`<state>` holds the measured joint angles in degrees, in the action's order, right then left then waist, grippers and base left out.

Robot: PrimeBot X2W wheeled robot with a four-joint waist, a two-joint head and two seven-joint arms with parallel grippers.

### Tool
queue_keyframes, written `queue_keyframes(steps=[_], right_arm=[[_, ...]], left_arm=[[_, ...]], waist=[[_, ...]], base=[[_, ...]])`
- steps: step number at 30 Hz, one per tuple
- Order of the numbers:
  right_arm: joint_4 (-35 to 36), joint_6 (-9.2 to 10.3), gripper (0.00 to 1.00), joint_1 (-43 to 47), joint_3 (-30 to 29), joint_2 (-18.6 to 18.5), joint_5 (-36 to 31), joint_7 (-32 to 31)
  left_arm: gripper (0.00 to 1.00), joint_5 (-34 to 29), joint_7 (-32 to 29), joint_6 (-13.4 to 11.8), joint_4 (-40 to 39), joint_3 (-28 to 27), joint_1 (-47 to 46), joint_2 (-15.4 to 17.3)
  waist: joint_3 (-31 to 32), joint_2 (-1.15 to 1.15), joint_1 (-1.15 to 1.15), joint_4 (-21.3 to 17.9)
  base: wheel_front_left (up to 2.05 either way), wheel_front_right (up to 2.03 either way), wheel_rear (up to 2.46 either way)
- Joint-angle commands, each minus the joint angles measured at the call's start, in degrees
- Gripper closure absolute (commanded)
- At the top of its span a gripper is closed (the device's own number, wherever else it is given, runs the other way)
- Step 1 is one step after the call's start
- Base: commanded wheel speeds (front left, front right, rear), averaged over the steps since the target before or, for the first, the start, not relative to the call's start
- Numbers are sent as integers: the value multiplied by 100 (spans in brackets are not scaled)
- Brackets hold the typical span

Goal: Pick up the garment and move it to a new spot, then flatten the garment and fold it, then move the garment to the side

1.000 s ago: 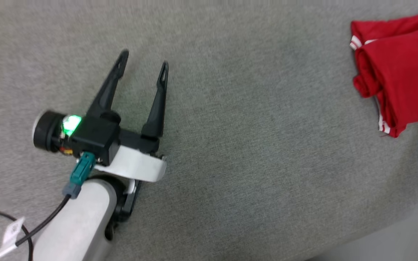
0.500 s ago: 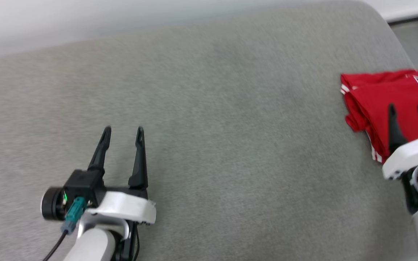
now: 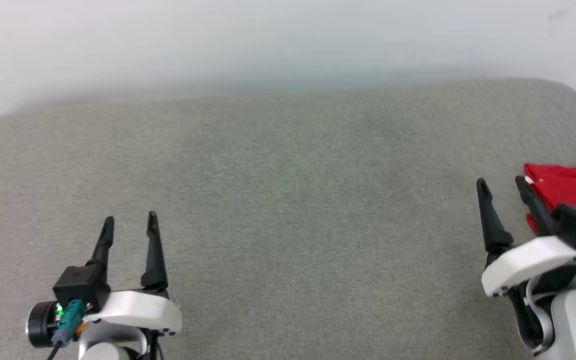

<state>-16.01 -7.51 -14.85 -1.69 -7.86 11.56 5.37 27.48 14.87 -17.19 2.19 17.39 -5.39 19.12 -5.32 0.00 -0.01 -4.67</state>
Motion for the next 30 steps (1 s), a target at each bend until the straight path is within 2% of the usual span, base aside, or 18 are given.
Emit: queue_keyframes(steps=[1,7,14,20,30], right_arm=[[237,4,0,232,0,46,-42,-75],[1222,4,0,888,26,250,-150,-391],[1918,4,0,1555,28,380,-229,-642],[2256,4,0,1897,-27,448,-314,-795],[2431,4,0,1952,-1,481,-420,-918]], left_arm=[[0,5,28,22,26,-56,93,49],[0,-41,35,150,79,-119,311,208],[0,26,-15,337,100,28,644,329],[0,1,-23,382,90,137,806,362],[0,-33,-43,391,114,199,737,392]], waist=[[153,0,1,141],[325,0,1,140],[581,0,1,79],[695,0,1,33],[712,0,1,19]], base=[[0,0,0],[0,0,0],[0,0,0],[0,0,0],[0,0,0]])
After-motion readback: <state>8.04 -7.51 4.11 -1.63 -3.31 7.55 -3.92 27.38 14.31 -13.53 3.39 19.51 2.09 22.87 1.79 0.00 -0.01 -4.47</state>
